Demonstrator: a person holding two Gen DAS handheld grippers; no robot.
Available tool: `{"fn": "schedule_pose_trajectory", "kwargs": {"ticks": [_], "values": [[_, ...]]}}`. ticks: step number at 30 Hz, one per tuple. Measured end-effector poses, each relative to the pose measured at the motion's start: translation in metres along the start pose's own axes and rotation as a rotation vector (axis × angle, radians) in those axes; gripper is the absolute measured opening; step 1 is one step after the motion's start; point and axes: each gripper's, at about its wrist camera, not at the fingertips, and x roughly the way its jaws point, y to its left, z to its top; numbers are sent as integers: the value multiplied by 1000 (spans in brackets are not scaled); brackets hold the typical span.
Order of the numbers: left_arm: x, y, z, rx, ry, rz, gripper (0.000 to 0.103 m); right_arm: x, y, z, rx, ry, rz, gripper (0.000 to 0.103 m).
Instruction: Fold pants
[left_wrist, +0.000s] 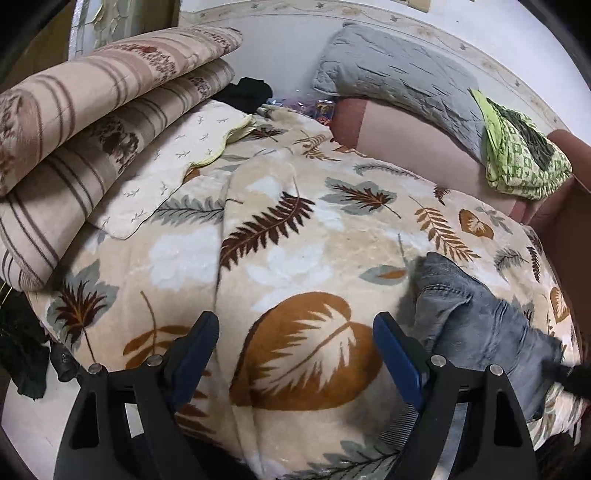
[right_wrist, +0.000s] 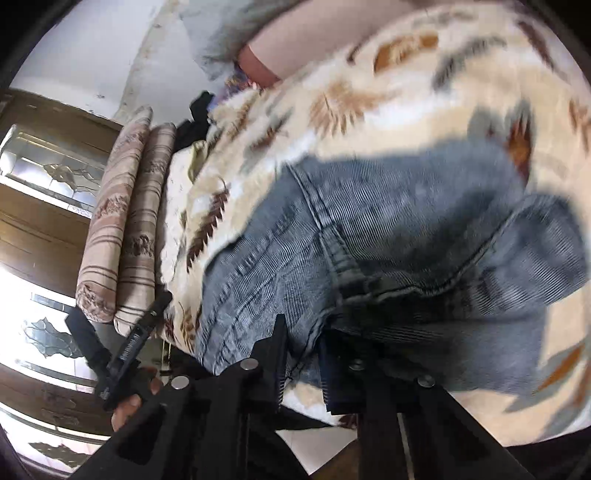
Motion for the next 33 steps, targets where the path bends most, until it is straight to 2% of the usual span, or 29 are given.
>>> {"fn": "schedule_pose_trajectory", "kwargs": {"ticks": [5, 6, 8, 10, 11, 12, 14, 16, 20, 22, 24, 25, 26, 28, 29, 31, 32, 33], "values": [[-3, -26, 4, 62, -35, -20, 86, -54, -13, 45, 18, -117, 31, 15], [1, -25, 10, 72, -38, -23, 86, -63, -24, 55, 52, -138, 69, 15], [0, -31, 10, 90, -44, -36, 86, -69, -45, 71, 130, -117, 170, 19], [6, -34, 14, 97, -45, -33, 86, -66, -55, 65, 143, -82, 149, 48], [15, -39, 11, 106, -42, -34, 86, -61, -56, 58, 140, -81, 138, 77], [8, -43, 11, 113, -39, -36, 86, -61, -61, 50, 139, -86, 131, 82], [5, -46, 9, 132, -33, -36, 86, -56, -68, 25, 143, -62, 145, 82], [4, -45, 1, 147, -22, -24, 86, -45, -62, 1, 117, -21, 233, 82], [3, -27, -3, 103, -1, -7, 86, -13, -42, -28, 99, 65, 278, 82], [-30, -16, 2, 81, -13, 2, 86, 8, -32, -38, 127, 106, 315, 81], [-38, -9, 2, 74, -24, 8, 86, 32, -14, -48, 125, 138, 350, 78], [-57, -3, 4, 70, -29, 16, 86, 43, -10, -53, 139, 148, 338, 78], [-94, 8, 7, 62, -34, 24, 86, 56, -10, -57, 169, 163, 323, 78], [-123, 26, 10, 26, -42, 42, 86, 74, -14, -66, 223, 185, 321, 78], [-123, 36, 9, -1, -39, 50, 86, 85, -16, -72, 255, 195, 310, 78], [-123, 49, 9, -46, -26, 60, 86, 99, -13, -74, 276, 203, 318, 70], [-122, 54, 9, -62, -21, 61, 86, 106, -11, -75, 278, 204, 317, 57], [-121, 57, 9, -72, -18, 61, 86, 115, -8, -76, 279, 216, 306, 39]]}}
